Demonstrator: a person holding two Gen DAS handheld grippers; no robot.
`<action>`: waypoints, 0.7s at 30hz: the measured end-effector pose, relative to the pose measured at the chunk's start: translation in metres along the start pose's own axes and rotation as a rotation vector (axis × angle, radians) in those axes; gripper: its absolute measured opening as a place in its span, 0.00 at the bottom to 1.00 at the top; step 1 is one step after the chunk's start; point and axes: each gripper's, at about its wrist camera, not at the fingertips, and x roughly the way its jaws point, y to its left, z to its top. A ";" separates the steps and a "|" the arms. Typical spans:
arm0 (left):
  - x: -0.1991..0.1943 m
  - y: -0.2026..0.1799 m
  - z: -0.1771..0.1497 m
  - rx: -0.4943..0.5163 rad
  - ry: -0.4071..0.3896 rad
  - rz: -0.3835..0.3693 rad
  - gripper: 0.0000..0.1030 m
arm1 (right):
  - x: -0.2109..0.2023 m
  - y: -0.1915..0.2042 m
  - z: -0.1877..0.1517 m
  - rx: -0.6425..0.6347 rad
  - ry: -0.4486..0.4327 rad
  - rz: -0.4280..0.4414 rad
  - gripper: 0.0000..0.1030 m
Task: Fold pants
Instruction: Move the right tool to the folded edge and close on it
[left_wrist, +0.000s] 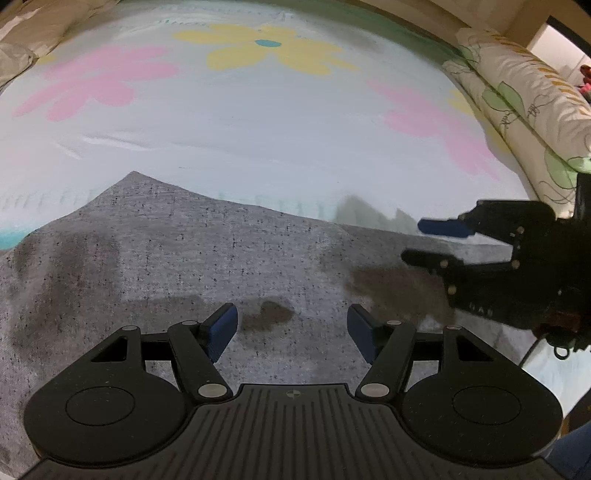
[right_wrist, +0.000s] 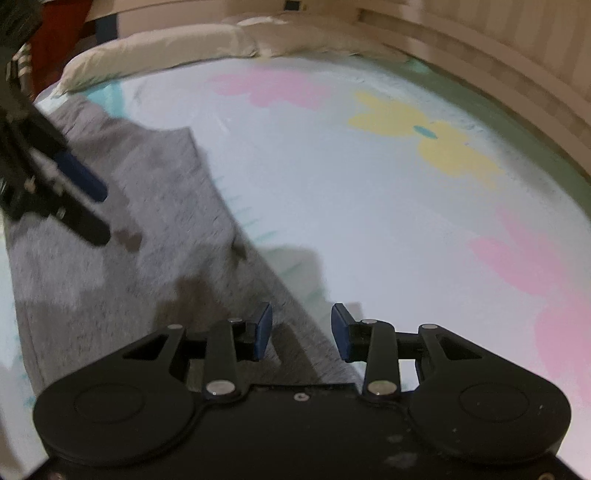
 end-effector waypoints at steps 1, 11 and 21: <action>0.000 0.001 0.000 -0.003 0.000 0.001 0.62 | 0.003 0.001 -0.002 -0.014 0.013 0.004 0.34; -0.001 0.003 0.002 -0.009 -0.003 -0.011 0.62 | 0.004 -0.003 -0.013 -0.012 0.036 0.039 0.13; 0.002 0.003 0.003 0.002 0.006 -0.011 0.62 | -0.002 0.004 -0.016 -0.096 0.025 0.021 0.15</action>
